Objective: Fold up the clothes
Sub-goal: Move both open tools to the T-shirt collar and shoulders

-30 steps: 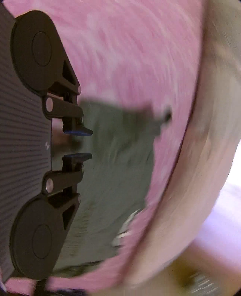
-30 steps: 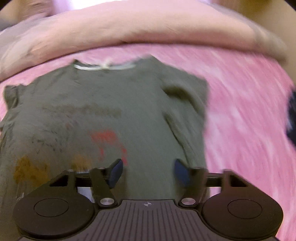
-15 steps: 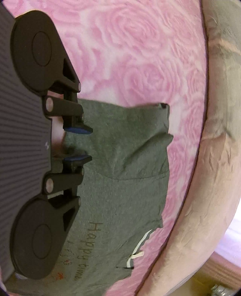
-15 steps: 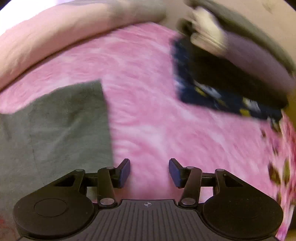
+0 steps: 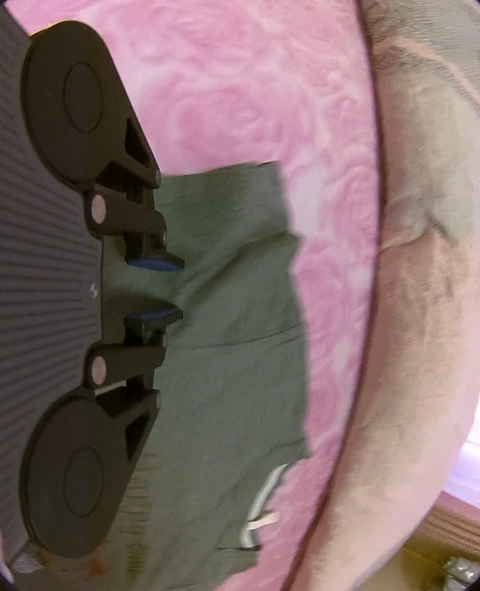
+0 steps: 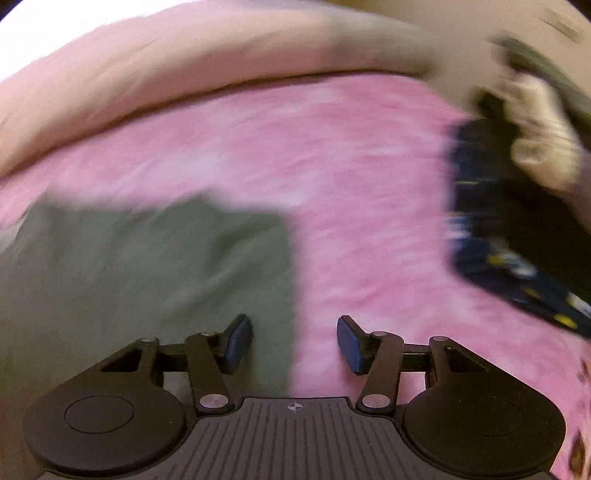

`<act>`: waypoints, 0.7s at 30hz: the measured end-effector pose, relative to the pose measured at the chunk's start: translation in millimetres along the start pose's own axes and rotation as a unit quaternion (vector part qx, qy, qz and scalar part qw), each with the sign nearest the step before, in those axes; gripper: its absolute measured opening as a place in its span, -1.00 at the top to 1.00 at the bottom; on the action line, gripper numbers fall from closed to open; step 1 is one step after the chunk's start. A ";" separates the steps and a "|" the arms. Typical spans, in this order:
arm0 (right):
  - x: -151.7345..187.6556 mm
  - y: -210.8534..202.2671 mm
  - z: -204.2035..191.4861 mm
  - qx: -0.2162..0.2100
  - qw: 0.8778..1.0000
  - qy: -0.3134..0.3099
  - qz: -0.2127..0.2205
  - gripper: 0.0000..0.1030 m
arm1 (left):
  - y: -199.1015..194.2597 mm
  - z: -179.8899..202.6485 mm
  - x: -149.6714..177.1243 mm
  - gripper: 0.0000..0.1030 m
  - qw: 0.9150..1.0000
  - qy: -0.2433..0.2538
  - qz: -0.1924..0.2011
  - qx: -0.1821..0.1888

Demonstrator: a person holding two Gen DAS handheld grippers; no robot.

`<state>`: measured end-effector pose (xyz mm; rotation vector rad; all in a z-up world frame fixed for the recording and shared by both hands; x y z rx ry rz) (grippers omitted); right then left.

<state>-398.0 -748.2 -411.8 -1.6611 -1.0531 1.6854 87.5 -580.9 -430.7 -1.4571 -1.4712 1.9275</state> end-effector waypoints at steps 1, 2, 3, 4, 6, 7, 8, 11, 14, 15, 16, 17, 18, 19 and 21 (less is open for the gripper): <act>-10.1 -4.0 3.6 -0.007 1.000 0.016 0.015 0.01 | 4.3 6.4 -5.5 0.64 1.000 0.013 0.005 0.007; -18.3 -4.7 -5.3 -0.040 0.999 -0.003 0.023 0.01 | 8.8 13.2 -10.9 0.62 1.000 0.026 0.009 0.014; -26.4 -5.5 -14.5 -0.074 0.996 -0.023 0.032 0.01 | 13.2 20.0 -16.4 0.61 0.999 0.039 0.014 0.022; -34.3 -6.6 -23.8 -0.108 0.992 -0.044 0.040 0.01 | 17.6 26.8 -21.8 0.55 0.998 0.052 0.018 0.029; -43.0 9.3 -49.1 -0.149 0.985 -0.086 0.032 0.01 | 26.4 40.4 -32.5 0.33 0.996 0.078 0.027 0.044; -47.2 17.3 -61.7 -0.169 0.979 -0.107 0.028 0.01 | 30.8 47.2 -37.8 0.15 0.994 0.091 0.032 0.051; -51.3 25.1 -74.3 -0.189 0.973 -0.129 0.023 0.00 | 35.1 54.0 -43.2 0.02 0.992 0.104 0.036 0.059; -63.0 48.3 -111.8 -0.247 0.950 -0.191 0.010 0.00 | 48.1 74.4 -59.0 -0.09 0.985 0.143 0.050 0.081; -71.0 71.8 -134.4 -0.293 0.932 -0.211 -0.010 0.00 | 61.1 94.7 -74.6 0.00 0.976 0.181 0.063 0.102; -72.0 80.2 -138.6 -0.308 0.928 -0.209 -0.021 0.01 | 65.4 101.5 -79.8 0.12 0.972 0.194 0.068 0.110; -68.9 86.6 -145.4 -0.322 0.922 -0.210 -0.034 0.01 | 69.6 108.2 -84.9 0.26 0.969 0.207 0.072 0.117; -65.0 93.1 -152.6 -0.328 0.917 -0.222 -0.042 0.01 | 69.9 113.3 -82.2 0.34 0.963 0.228 0.093 0.114; -62.5 95.9 -158.4 -0.319 0.915 -0.245 -0.030 0.25 | 68.7 115.7 -81.3 0.60 0.961 0.231 0.105 0.113; -61.1 97.5 -161.5 -0.307 0.913 -0.268 -0.019 0.39 | 67.4 117.9 -80.5 0.89 0.959 0.234 0.116 0.112; -64.8 98.3 -160.5 -0.302 0.916 -0.265 -0.012 0.95 | 65.7 121.5 -78.4 0.97 0.954 0.243 0.137 0.106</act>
Point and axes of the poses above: each gripper's, at about its wrist camera, not at the fingertips, and y roughly the way its jaws point, z to its right, x to its underside, the point moved 5 cm from there along y, roughly the way its jaws point, and after that the axes turned 11 degrees about -x, right-handed, at the moved point
